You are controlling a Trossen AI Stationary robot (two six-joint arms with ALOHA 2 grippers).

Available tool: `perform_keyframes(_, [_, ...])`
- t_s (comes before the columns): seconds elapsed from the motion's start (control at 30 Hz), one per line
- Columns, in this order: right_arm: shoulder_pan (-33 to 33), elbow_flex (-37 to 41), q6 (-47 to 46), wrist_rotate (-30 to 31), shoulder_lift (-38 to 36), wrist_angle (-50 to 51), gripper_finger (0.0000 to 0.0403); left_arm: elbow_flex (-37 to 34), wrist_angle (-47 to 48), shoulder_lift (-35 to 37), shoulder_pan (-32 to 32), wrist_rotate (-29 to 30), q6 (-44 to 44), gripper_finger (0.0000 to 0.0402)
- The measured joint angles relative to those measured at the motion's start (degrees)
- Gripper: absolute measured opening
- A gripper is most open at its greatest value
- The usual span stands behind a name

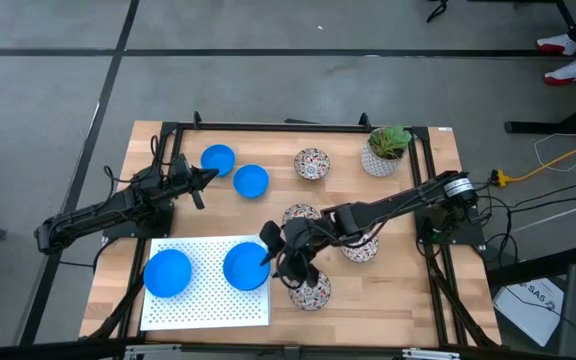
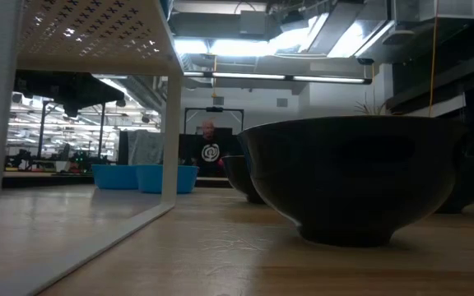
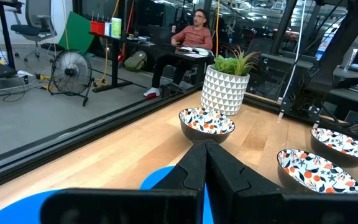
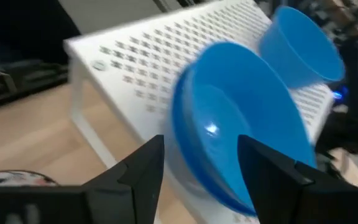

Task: Pick & Place Mini bowls
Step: Stack the blue bowl on top of the right blue bowl on the shelf

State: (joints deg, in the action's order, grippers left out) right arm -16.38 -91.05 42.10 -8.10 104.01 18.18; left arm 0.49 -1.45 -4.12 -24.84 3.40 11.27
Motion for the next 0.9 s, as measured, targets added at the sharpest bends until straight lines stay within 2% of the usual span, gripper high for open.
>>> perform_keyframes(0.1, [0.09, 0.00, -0.30, -1.94, 0.00, 0.25, 0.0200, 0.00, -0.01, 0.00, 0.00, -0.01, 0.01, 0.0002])
perform_keyframes(0.47, [0.17, 0.00, -1.88, -1.88, 0.00, -2.21, 0.0200, 0.00, -0.02, 0.00, 0.00, -0.02, 4.52, 0.0002])
perform_keyframes(0.5, [0.17, 0.00, -2.09, -0.87, 0.00, -2.18, 0.0200, 0.00, -0.02, 0.00, -0.01, -0.02, 4.52, 0.0002])
perform_keyframes(0.63, [0.00, 0.00, -0.82, 9.78, -0.35, 0.26, 0.0200, 0.01, 0.00, 0.00, 0.00, -0.02, 4.52, 0.0002])
perform_keyframes(0.7, [-0.04, 0.03, -0.04, 11.36, -1.18, 0.77, 0.0200, 0.00, -0.02, 0.00, 0.00, -0.04, 4.71, 0.0002])
perform_keyframes(0.9, [-0.17, -0.02, -3.74, 6.97, -6.45, 3.15, 0.0200, 0.11, -0.85, 0.02, 0.00, -3.26, 4.66, 0.0002])
